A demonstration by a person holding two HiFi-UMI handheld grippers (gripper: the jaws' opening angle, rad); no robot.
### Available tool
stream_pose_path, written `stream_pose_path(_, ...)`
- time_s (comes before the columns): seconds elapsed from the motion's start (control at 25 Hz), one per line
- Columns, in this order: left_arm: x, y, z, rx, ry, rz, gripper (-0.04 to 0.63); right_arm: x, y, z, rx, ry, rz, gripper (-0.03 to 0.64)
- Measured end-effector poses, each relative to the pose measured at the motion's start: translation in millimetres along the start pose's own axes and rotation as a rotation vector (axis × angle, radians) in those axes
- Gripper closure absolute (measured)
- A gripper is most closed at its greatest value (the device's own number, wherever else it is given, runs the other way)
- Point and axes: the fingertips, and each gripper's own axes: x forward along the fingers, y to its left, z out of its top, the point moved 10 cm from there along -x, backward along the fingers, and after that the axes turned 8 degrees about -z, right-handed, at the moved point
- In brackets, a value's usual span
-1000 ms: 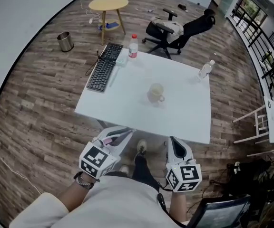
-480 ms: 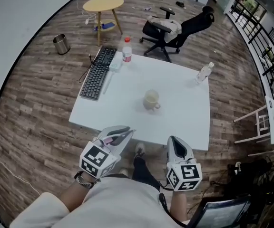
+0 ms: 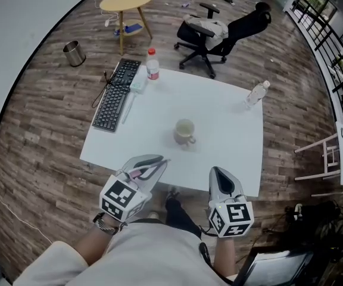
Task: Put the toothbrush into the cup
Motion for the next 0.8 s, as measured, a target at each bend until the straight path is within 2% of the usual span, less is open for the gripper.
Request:
stream_pose_path(0.28,30.1,11.5,6.6,-0.010,0.031,-0.005,0.541,20.0,-22.8,-0.9,0.012,0.036,-0.002,0.615)
stream_pose_path(0.52,54.7,19.2,27.2,0.061,0.050,0.012,0.540,38.1,-39.7,-3.1,0.015,0.068,0.009,0.615)
stream_pose_path(0.8,74.3,24.2,23.4,0.072,0.091,0.011,0.541,60.0,-52.0,-6.2,0.020,0.095,0.032,0.615)
